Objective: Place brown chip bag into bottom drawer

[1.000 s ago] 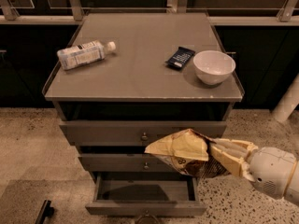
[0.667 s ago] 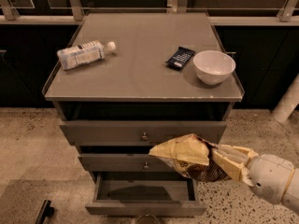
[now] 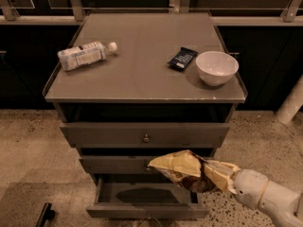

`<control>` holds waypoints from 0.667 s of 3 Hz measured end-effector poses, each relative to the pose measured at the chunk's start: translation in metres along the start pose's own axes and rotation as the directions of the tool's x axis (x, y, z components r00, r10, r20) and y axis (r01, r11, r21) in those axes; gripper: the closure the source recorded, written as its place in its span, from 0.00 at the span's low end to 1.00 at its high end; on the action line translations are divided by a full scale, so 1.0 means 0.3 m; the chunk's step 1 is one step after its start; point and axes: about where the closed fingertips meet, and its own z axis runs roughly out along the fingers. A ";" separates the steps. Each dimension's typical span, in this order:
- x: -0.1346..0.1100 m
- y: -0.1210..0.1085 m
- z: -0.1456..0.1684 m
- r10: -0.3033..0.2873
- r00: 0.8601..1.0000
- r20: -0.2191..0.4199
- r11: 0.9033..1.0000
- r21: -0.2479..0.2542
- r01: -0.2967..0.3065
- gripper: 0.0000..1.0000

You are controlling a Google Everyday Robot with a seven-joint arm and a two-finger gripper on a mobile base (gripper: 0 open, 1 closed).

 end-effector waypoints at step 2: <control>0.285 -0.106 0.129 0.199 0.980 -0.027 0.979 -0.043 -0.200 1.00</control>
Offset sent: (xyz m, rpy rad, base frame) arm 0.0164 0.0076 -0.1498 0.1978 0.2510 -0.0159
